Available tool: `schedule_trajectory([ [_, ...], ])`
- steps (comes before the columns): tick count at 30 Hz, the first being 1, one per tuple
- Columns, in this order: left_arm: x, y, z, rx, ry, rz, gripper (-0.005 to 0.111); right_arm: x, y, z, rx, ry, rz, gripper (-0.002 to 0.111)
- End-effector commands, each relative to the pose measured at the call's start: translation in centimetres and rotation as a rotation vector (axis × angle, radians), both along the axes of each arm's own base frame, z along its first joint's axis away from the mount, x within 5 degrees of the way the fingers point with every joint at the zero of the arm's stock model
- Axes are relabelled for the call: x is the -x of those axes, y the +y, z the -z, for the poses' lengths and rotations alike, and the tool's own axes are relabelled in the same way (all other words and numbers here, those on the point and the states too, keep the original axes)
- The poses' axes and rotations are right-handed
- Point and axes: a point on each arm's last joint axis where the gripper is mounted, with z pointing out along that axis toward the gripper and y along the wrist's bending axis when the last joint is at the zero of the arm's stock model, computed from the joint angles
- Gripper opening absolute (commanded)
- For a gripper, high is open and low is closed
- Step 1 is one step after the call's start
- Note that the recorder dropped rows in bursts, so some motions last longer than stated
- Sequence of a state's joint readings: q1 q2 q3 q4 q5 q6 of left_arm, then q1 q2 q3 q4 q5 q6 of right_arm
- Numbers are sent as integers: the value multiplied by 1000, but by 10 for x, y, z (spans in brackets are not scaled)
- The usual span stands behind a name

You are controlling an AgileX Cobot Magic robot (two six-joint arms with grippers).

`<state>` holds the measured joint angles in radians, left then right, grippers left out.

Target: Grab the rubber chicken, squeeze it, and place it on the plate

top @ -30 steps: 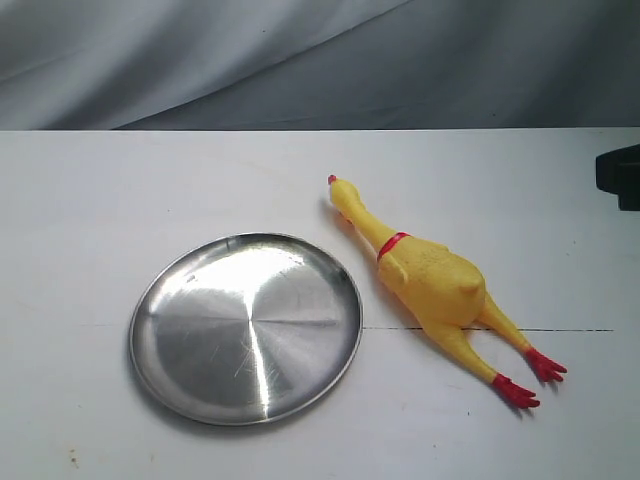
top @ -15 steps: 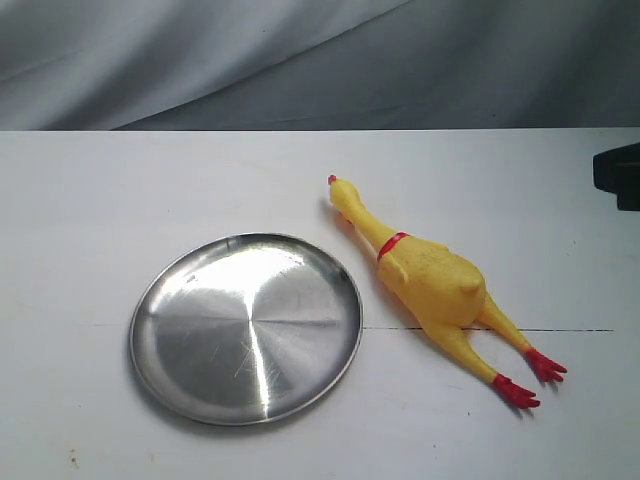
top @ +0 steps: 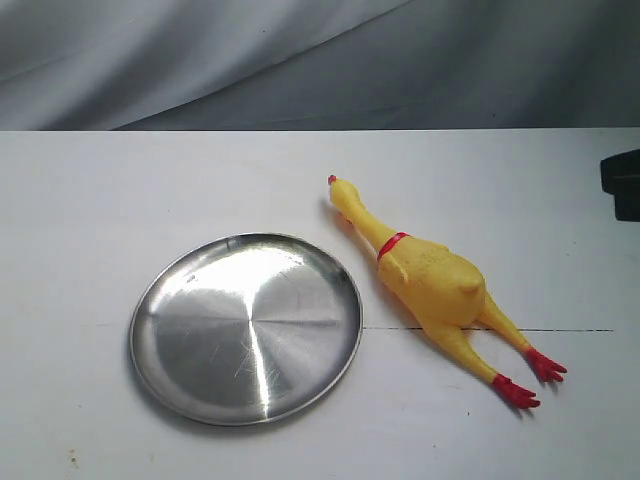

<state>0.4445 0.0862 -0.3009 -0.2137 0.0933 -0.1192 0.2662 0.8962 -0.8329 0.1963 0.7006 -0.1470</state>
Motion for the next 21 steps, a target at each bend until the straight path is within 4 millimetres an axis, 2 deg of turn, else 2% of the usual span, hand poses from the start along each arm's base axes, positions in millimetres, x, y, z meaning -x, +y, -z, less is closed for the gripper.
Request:
schedule_trajectory([
  [1,-22,1,-14,191,223,102,0,-11,3,7,20,35,0,0],
  [5,-53,0,-9,332,487,250,0,-23,6,20,39,113,-2,0],
  [10,-93,-3,10,364,718,506,0,-36,9,41,102,227,-17,0],
  [15,-123,5,28,511,763,569,0,-48,10,66,183,363,-36,0],
  [18,-137,13,35,597,732,516,0,-54,9,80,239,439,-46,0],
  [21,-145,22,41,612,719,449,0,-61,11,92,260,491,-52,0],
])
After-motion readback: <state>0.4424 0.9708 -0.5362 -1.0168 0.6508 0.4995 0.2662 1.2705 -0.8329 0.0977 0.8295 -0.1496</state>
